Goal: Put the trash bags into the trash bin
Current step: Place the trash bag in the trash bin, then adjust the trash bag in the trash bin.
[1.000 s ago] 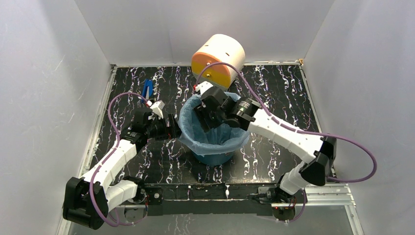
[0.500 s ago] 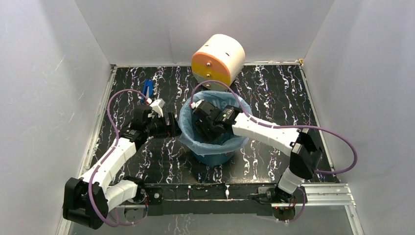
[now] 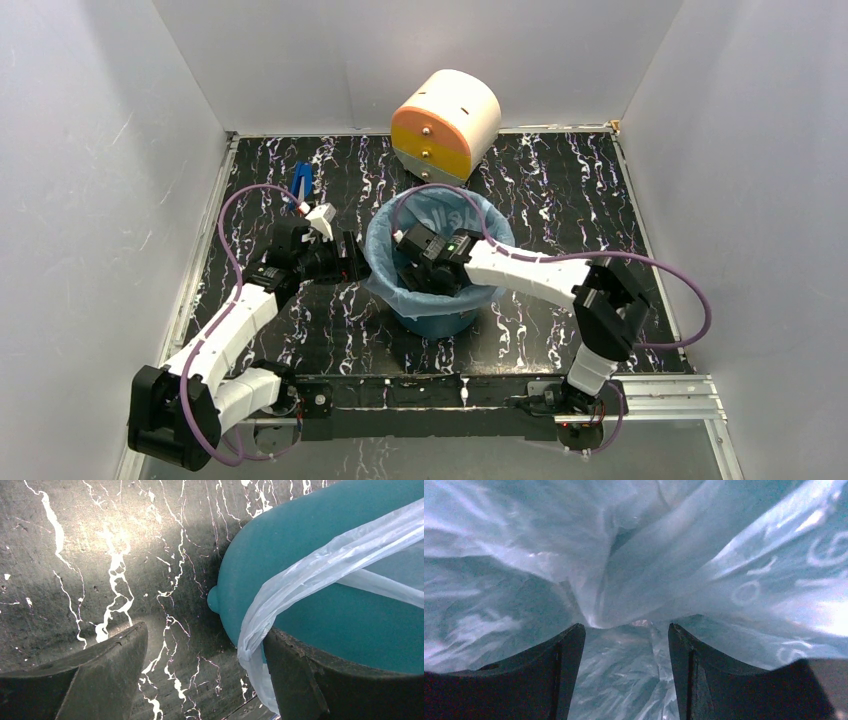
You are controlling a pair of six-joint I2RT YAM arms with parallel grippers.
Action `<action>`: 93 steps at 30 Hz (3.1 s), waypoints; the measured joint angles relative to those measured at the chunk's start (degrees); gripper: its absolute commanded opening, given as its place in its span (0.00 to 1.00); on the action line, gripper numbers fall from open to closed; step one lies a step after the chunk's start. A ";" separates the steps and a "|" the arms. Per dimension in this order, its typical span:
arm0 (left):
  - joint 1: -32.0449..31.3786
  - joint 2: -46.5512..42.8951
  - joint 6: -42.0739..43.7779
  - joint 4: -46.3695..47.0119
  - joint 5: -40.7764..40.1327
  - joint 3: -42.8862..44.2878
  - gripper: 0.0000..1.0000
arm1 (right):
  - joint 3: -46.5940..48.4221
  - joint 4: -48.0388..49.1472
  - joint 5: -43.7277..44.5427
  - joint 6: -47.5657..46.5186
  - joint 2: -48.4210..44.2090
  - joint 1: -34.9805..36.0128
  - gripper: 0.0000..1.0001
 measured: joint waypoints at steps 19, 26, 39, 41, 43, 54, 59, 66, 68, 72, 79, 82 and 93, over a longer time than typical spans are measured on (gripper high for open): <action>0.00 0.11 -1.33 1.73 0.00 -0.72 0.82 | 0.44 -0.28 -1.77 2.19 -3.80 0.07 0.77; 0.00 0.11 -1.46 1.73 0.02 -0.76 0.83 | 0.83 -0.13 -2.62 2.10 -7.65 0.07 0.78; 0.00 -1.16 -1.62 1.29 -1.44 -0.76 0.86 | 9.03 4.57 -2.86 0.83 -13.70 0.07 0.79; 0.00 -1.36 -1.81 1.05 -2.14 -0.76 0.90 | 9.03 6.93 -2.08 0.26 -16.94 0.07 0.81; 0.00 -2.19 -2.08 0.37 -3.58 -0.76 0.91 | 9.03 9.11 0.35 -0.42 -20.37 0.09 0.81; 0.00 -11.89 -4.11 -11.34 -24.94 5.99 0.93 | -0.20 15.61 36.52 -5.57 -36.13 -1.90 0.89; 0.00 -11.72 -3.10 -15.28 -31.23 15.28 0.93 | -5.22 12.70 34.95 0.11 -37.73 -15.34 0.90; 0.02 -8.63 0.46 -17.66 -29.18 20.59 0.92 | -12.41 11.96 9.90 9.49 -37.99 -42.75 0.90; 0.02 -7.87 1.60 -18.53 -26.29 20.90 0.93 | -17.55 13.70 1.18 13.44 -39.12 -48.17 0.90; 0.02 -5.86 3.98 -20.00 -19.54 25.79 0.93 | -31.10 17.70 -14.12 21.31 -43.95 -52.26 0.90; -2.75 2.89 7.02 -18.10 -5.73 40.00 0.94 | -46.60 26.75 -32.13 32.37 -50.60 -52.41 0.89; -10.38 7.28 8.70 -18.49 -5.22 42.73 0.94 | -50.12 30.08 -35.50 34.95 -52.15 -52.41 0.89; -31.71 21.92 14.05 -21.88 -12.96 45.38 0.94 | -55.17 34.82 -41.44 37.57 -51.84 -52.46 0.88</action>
